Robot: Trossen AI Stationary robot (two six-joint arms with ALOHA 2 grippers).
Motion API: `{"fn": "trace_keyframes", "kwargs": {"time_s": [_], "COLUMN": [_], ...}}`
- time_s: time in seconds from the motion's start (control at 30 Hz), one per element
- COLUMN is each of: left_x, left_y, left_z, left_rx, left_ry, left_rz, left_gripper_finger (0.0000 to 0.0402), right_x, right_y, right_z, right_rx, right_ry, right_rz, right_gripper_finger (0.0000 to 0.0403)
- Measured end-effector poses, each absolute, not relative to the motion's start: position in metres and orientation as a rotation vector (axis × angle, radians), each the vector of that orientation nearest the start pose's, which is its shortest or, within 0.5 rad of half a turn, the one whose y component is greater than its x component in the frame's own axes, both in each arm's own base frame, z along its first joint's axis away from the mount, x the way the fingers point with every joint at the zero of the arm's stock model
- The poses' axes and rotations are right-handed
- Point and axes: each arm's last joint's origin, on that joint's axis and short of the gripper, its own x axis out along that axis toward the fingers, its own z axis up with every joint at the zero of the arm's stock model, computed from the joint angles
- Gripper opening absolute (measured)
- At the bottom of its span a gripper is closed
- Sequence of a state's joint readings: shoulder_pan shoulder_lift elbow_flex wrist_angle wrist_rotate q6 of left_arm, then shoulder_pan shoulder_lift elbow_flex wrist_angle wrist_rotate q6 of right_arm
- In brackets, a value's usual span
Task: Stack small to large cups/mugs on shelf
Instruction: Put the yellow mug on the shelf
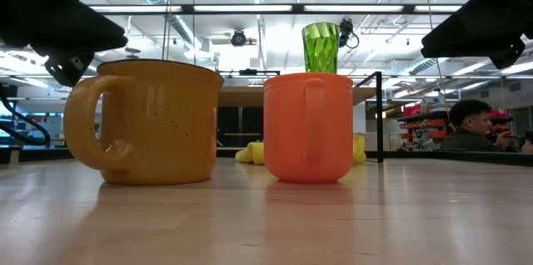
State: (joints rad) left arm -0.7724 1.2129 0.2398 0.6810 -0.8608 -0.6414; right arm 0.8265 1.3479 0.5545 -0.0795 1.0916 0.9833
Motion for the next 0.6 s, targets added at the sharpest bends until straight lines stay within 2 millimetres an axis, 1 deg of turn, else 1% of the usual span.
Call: {"fn": "trace_keyframes", "kwargs": {"time_s": [0.13,0.23,0.3,0.37,0.4,0.47,0.53,0.6], "left_x": [0.159,0.163,0.171,0.182,0.187,0.195,0.198,0.198], "left_y": [-0.121,-0.119,-0.118,-0.118,-0.118,-0.113,-0.104,-0.095], "left_z": [0.16,0.165,0.177,0.194,0.203,0.222,0.244,0.264], "left_rx": [-0.503,-0.486,-0.455,-0.393,-0.331,-0.227,-0.167,-0.143], "left_ry": [0.132,0.119,0.113,0.148,0.209,0.388,0.573,0.699], "left_rz": [0.162,0.135,0.108,0.089,0.101,0.187,0.321,0.452], "left_gripper_finger": [0.0053,0.0048,0.0044,0.0037,0.0033,0.0025,0.0016,0.001], "right_x": [0.174,0.174,0.174,0.174,0.174,0.174,0.174,0.174], "right_y": [0.151,0.151,0.151,0.151,0.151,0.151,0.151,0.151], "right_z": [0.166,0.166,0.166,0.166,0.166,0.166,0.166,0.166], "right_rx": [0.234,0.224,0.224,0.224,0.224,0.224,0.224,0.224], "right_ry": [0.321,0.324,0.324,0.324,0.324,0.324,0.324,0.324], "right_rz": [-0.446,-0.444,-0.444,-0.444,-0.444,-0.444,-0.444,-0.444], "right_gripper_finger": [0.0105,0.0105,0.0105,0.0105,0.0105,0.0105,0.0105,0.0105]}}
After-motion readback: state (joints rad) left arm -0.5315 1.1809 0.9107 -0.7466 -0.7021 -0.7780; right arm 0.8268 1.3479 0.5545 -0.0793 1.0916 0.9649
